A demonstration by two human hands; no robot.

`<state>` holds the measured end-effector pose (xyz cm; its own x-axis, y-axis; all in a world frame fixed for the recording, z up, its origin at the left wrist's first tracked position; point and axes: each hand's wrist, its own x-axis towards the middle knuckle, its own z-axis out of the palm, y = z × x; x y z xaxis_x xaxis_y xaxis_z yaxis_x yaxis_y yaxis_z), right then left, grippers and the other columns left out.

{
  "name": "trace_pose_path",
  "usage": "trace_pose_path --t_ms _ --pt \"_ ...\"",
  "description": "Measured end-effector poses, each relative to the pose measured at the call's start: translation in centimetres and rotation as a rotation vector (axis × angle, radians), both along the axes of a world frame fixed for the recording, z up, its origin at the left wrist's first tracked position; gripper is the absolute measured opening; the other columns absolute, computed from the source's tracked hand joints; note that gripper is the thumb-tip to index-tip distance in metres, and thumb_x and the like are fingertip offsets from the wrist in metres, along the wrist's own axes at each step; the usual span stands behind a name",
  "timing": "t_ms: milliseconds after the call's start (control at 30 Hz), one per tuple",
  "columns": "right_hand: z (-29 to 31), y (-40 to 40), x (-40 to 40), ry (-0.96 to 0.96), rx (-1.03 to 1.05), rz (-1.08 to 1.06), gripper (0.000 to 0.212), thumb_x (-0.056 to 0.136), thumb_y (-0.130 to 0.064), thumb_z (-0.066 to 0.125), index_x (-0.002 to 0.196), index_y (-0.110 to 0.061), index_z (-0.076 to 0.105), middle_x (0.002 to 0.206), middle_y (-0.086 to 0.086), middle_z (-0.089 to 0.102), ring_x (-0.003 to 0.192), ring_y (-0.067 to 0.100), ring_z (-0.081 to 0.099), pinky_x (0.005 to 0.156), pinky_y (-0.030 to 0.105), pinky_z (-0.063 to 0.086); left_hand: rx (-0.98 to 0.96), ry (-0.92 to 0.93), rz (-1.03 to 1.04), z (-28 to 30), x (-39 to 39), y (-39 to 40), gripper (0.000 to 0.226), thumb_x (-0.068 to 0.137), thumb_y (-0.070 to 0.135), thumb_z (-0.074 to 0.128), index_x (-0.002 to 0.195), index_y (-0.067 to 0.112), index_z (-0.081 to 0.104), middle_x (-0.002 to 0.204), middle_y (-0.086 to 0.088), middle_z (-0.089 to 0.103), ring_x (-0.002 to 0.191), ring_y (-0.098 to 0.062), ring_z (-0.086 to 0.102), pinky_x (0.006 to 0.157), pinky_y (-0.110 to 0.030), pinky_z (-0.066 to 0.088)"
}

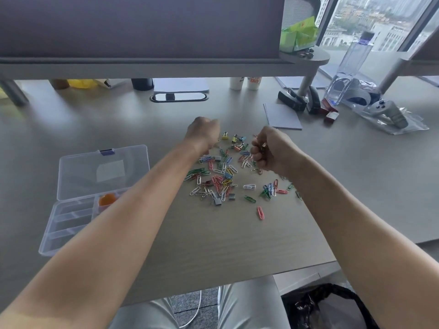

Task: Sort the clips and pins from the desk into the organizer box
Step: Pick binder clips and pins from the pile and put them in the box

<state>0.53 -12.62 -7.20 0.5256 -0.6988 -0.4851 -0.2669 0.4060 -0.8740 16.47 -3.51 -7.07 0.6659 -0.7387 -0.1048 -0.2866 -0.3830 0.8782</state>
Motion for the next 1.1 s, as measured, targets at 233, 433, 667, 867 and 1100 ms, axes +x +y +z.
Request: trace_pose_path --t_ms 233,433,667,867,1100 --pt "-0.9 -1.2 1.1 -0.018 -0.078 -0.055 0.021 0.106 -0.010 0.041 0.103 -0.003 0.061 0.052 -0.003 0.040 0.043 0.010 0.038 0.039 0.021 0.029 0.076 -0.224 -0.034 0.0 0.5 -3.6 0.025 0.096 0.009 0.037 0.096 0.000 0.061 0.091 -0.012 0.057 0.065 -0.026 0.051 0.051 -0.025 0.040" --pt "-1.0 -2.6 1.6 -0.033 -0.087 -0.028 0.036 0.100 0.009 0.031 0.104 0.005 0.067 0.073 0.006 0.053 0.051 0.010 0.037 0.038 0.020 0.033 0.299 -0.487 -0.187 -0.8 1.7 -5.3 0.017 0.087 0.015 0.055 0.095 0.006 0.066 0.095 -0.009 0.067 0.086 -0.029 0.063 0.077 -0.036 0.054" --pt "-2.3 -2.8 1.4 0.390 -0.865 0.200 0.029 0.092 -0.037 0.071 0.088 -0.009 0.076 0.073 0.000 0.068 0.061 0.017 0.059 0.059 0.031 0.050 0.346 -0.605 -0.219 -1.9 2.4 -5.6 0.021 0.083 0.033 0.074 0.093 0.014 0.070 0.100 -0.005 0.070 0.095 -0.025 0.064 0.073 -0.030 0.044" --pt "-2.9 -1.9 2.1 0.564 -1.182 0.321 0.029 0.081 -0.043 0.078 0.105 -0.028 0.073 0.086 0.000 0.068 0.085 0.024 0.066 0.070 0.033 0.053 0.354 -0.625 -0.226 -2.0 2.6 -5.4 0.022 0.086 0.030 0.068 0.094 0.009 0.069 0.100 -0.010 0.070 0.092 -0.029 0.065 0.078 -0.035 0.052" --pt "-2.8 -1.7 3.2 0.604 -1.329 0.350 0.017 0.087 -0.030 0.073 0.101 -0.020 0.075 0.090 0.008 0.073 0.083 0.031 0.068 0.071 0.033 0.053 0.251 -0.696 -0.250 -2.0 3.2 -4.4 0.028 0.102 0.022 0.042 0.110 -0.001 0.056 0.116 -0.021 0.057 0.102 -0.036 0.058 0.082 -0.038 0.044"
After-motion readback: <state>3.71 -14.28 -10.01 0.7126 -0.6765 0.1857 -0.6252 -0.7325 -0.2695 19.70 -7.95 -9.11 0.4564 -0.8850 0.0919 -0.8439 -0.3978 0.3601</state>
